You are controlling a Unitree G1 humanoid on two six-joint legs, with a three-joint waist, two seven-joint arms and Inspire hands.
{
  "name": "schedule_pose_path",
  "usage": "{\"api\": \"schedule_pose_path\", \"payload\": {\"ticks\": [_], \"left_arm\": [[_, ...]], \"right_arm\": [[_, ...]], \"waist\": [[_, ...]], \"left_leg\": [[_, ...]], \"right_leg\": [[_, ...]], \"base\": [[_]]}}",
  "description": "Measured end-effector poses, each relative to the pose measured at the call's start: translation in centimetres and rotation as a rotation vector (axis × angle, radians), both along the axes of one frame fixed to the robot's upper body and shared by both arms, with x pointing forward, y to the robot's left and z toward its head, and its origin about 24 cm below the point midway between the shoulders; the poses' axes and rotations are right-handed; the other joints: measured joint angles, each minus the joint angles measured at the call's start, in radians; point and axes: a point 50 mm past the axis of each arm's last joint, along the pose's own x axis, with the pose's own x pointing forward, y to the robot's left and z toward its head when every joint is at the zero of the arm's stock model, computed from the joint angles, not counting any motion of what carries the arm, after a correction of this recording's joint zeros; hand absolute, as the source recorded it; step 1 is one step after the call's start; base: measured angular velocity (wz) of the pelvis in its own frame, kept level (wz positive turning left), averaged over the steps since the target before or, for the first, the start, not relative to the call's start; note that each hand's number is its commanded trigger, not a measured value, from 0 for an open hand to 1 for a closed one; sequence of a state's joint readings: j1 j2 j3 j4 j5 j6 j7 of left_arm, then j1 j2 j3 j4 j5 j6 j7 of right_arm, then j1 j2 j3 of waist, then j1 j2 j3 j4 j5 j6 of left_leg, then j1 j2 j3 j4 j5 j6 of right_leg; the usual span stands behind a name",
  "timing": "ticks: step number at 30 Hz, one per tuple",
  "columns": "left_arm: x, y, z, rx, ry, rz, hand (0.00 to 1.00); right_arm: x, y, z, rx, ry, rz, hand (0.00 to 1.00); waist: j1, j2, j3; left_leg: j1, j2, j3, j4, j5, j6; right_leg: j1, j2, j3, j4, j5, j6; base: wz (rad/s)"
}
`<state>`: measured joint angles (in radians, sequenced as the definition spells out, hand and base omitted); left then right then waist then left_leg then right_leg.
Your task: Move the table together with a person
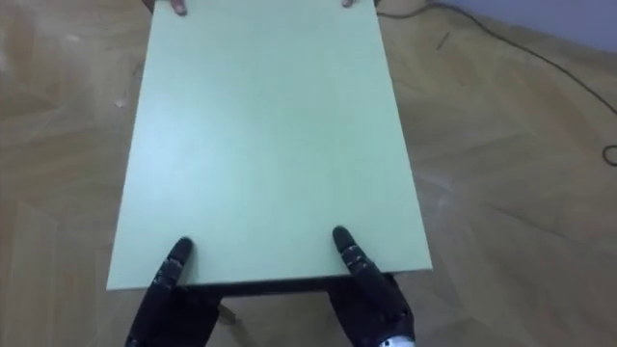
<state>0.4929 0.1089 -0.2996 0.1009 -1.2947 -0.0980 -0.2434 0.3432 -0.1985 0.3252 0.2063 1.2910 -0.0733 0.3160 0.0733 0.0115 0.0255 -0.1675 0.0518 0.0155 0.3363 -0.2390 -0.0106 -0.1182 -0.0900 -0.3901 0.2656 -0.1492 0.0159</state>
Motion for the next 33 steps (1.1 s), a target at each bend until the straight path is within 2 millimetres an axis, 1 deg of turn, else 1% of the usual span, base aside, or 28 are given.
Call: {"api": "schedule_pose_path", "payload": {"ticks": [1,2,3,5,6,7,8,9,11,13,15,16,18,19,20,21,22,24,25,27,28,30,31,32,33], "left_arm": [[-0.1,-0.1,-0.1,-0.004,0.006,-0.006,1.00],[-0.1,-0.2,-0.1,-0.011,0.015,-0.016,1.00],[-0.1,-0.3,-0.2,-0.020,0.025,-0.025,1.00],[0.0,-0.7,-0.2,-0.034,0.032,-0.039,1.00],[-0.1,-0.9,-0.2,-0.037,0.034,-0.051,1.00],[-0.1,-1.0,-0.2,-0.038,0.034,-0.055,1.00],[-0.1,-1.0,-0.2,-0.039,0.033,-0.054,1.00],[0.0,-0.9,-0.2,-0.037,0.028,-0.051,1.00],[0.2,-0.7,-0.1,-0.033,0.023,-0.046,1.00],[0.1,-0.8,-0.1,-0.036,0.023,-0.047,1.00],[-0.1,-0.7,0.0,-0.034,0.024,-0.029,1.00],[-0.1,-0.5,0.0,-0.031,0.025,-0.024,1.00],[0.0,0.0,0.0,-0.020,0.027,-0.006,1.00],[0.0,0.1,0.0,-0.017,0.028,-0.007,1.00],[-0.1,0.1,0.0,-0.013,0.028,-0.012,1.00],[0.0,0.1,0.0,-0.012,0.026,-0.016,1.00],[0.2,0.1,0.1,-0.010,0.021,-0.018,1.00],[0.7,0.1,0.1,-0.004,0.021,-0.023,1.00],[0.9,0.0,0.1,-0.002,0.021,-0.026,1.00],[1.1,-0.1,0.1,0.004,0.019,-0.034,1.00],[1.1,-0.2,0.1,0.006,0.018,-0.037,1.00],[1.2,-0.2,0.2,0.022,0.014,-0.051,1.00],[1.2,-0.2,0.2,0.025,0.014,-0.055,1.00],[1.2,-0.3,0.2,0.026,0.011,-0.059,1.00],[1.2,-0.3,0.3,0.026,0.009,-0.058,1.00]], "right_arm": [[-0.1,-0.1,0.0,-0.004,0.000,-0.004,1.00],[-0.2,-0.3,-0.1,-0.012,-0.001,-0.010,1.00],[-0.2,-0.6,0.0,-0.021,-0.003,-0.016,1.00],[-0.1,-0.9,0.1,-0.023,-0.014,-0.026,1.00],[-0.3,-1.2,0.1,-0.031,-0.018,-0.028,1.00],[-0.3,-1.3,0.1,-0.036,-0.020,-0.029,1.00],[-0.2,-1.3,0.1,-0.040,-0.027,-0.026,1.00],[0.0,-1.3,0.2,-0.040,-0.032,-0.025,1.00],[0.1,-1.1,0.2,-0.038,-0.036,-0.025,1.00],[0.3,-0.9,0.3,-0.036,-0.039,-0.030,1.00],[0.7,-0.6,0.4,-0.042,-0.037,-0.019,1.00],[0.7,-0.5,0.4,-0.041,-0.034,-0.015,1.00],[0.6,0.1,0.1,-0.030,-0.013,-0.011,1.00],[0.5,0.1,0.1,-0.028,-0.009,-0.012,1.00],[0.4,0.0,0.0,-0.025,-0.002,-0.014,1.00],[0.3,0.0,0.0,-0.024,-0.003,-0.014,1.00],[0.3,0.0,0.0,-0.023,-0.005,-0.016,1.00],[0.3,0.0,0.0,-0.021,-0.005,-0.023,1.00],[0.3,0.0,0.0,-0.020,-0.005,-0.027,1.00],[0.0,0.0,-0.1,-0.016,-0.002,-0.045,1.00],[-0.1,0.0,-0.1,-0.013,-0.001,-0.051,1.00],[-0.7,-0.1,-0.3,0.002,0.009,-0.068,1.00],[-0.8,-0.1,-0.3,0.005,0.009,-0.073,1.00],[-0.9,-0.2,-0.3,0.007,0.006,-0.075,1.00],[-0.7,-0.1,-0.3,0.007,0.000,-0.072,1.00]], "waist": [[-0.005,0.000,-0.0001],[-0.015,0.005,0.0015],[-0.021,0.010,-0.0006],[-0.024,0.026,0.0003],[-0.026,0.034,0.0008],[-0.027,0.037,0.0000],[-0.025,0.042,-0.0005],[-0.018,0.043,-0.0001],[-0.010,0.040,-0.0009],[-0.003,0.037,0.0006],[0.017,0.031,0.0035],[0.018,0.029,0.0045],[0.017,0.008,0.0056],[0.015,0.003,0.0077],[0.006,-0.004,0.0094],[0.000,-0.005,0.0100],[-0.013,-0.008,0.0105],[-0.022,-0.012,0.0093],[-0.027,-0.012,0.0091],[-0.043,-0.013,0.0083],[-0.044,-0.013,0.0083],[-0.045,-0.012,0.0085],[-0.042,-0.012,0.0087],[-0.035,-0.011,0.0085],[-0.032,-0.011,0.0077]], "left_leg": [[0.000,0.002,0.005,0.000,0.001,-0.001],[-0.003,0.006,0.017,0.000,0.004,-0.005],[-0.009,0.010,0.035,0.000,0.007,-0.006],[-0.020,0.015,0.058,0.002,0.012,-0.006],[-0.021,0.015,0.071,0.002,0.020,-0.003],[-0.020,0.013,0.071,0.001,0.025,-0.002],[-0.016,0.012,0.082,-0.001,0.029,0.000],[-0.017,0.012,0.084,0.000,0.030,0.001],[-0.022,0.010,0.080,0.003,0.031,0.003],[-0.026,0.004,0.079,0.003,0.036,0.009],[-0.032,-0.009,0.080,0.002,0.042,0.017],[-0.032,-0.013,0.080,0.002,0.043,0.019],[-0.033,-0.025,0.085,0.003,0.047,0.027],[-0.034,-0.028,0.091,0.005,0.048,0.029],[-0.044,-0.033,0.098,0.011,0.052,0.037],[-0.049,-0.035,0.100,0.013,0.054,0.042],[-0.053,-0.045,0.086,0.014,0.058,0.049],[-0.060,-0.071,0.021,0.019,0.063,0.059],[-0.064,-0.079,0.004,0.022,0.064,0.061],[-0.067,-0.099,-0.047,0.027,0.067,0.065],[-0.067,-0.102,-0.055,0.028,0.067,0.065],[-0.066,-0.116,-0.089,0.034,0.067,0.065],[-0.066,-0.119,-0.095,0.035,0.067,0.064],[-0.064,-0.122,-0.102,0.035,0.067,0.064],[-0.063,-0.121,-0.107,0.034,0.068,0.062]], "right_leg": [[0.010,0.000,-0.015,-0.008,-0.001,0.000],[0.028,0.001,-0.036,-0.020,-0.003,0.002],[0.038,0.000,-0.052,-0.030,-0.007,0.004],[0.040,-0.003,-0.072,-0.031,-0.008,0.006],[0.042,-0.008,-0.081,-0.030,-0.010,0.007],[0.044,-0.011,-0.085,-0.029,-0.011,0.009],[0.044,-0.014,-0.086,-0.026,-0.011,0.009],[0.043,-0.016,-0.086,-0.023,-0.012,0.007],[0.042,-0.019,-0.091,-0.022,-0.012,0.007],[0.040,-0.028,-0.095,-0.016,-0.015,0.010],[0.024,-0.050,-0.100,0.019,-0.027,0.015],[0.025,-0.057,-0.108,0.029,-0.033,0.019],[0.041,-0.080,-0.138,0.047,-0.044,0.032],[0.046,-0.084,-0.136,0.048,-0.046,0.034],[0.049,-0.092,-0.130,0.056,-0.047,0.037],[0.048,-0.096,-0.127,0.066,-0.047,0.037],[0.046,-0.101,-0.100,0.082,-0.048,0.038],[0.051,-0.100,-0.014,0.095,-0.049,0.040],[0.053,-0.099,0.004,0.095,-0.049,0.040],[0.069,-0.090,0.067,0.092,-0.051,0.043],[0.074,-0.087,0.080,0.090,-0.051,0.043],[0.106,-0.077,0.100,0.058,-0.053,0.046],[0.112,-0.075,0.111,0.051,-0.054,0.048],[0.122,-0.070,0.137,0.038,-0.056,0.051],[0.123,-0.066,0.142,0.033,-0.056,0.052]], "base": [[0.59],[0.52],[0.48],[0.38],[0.37],[0.28],[0.13],[0.06],[0.12],[0.18],[0.17],[0.35],[0.51],[0.62],[0.60],[0.79],[0.73],[0.77],[0.76],[0.68],[0.54],[0.53],[0.42],[0.25],[0.19]]}}
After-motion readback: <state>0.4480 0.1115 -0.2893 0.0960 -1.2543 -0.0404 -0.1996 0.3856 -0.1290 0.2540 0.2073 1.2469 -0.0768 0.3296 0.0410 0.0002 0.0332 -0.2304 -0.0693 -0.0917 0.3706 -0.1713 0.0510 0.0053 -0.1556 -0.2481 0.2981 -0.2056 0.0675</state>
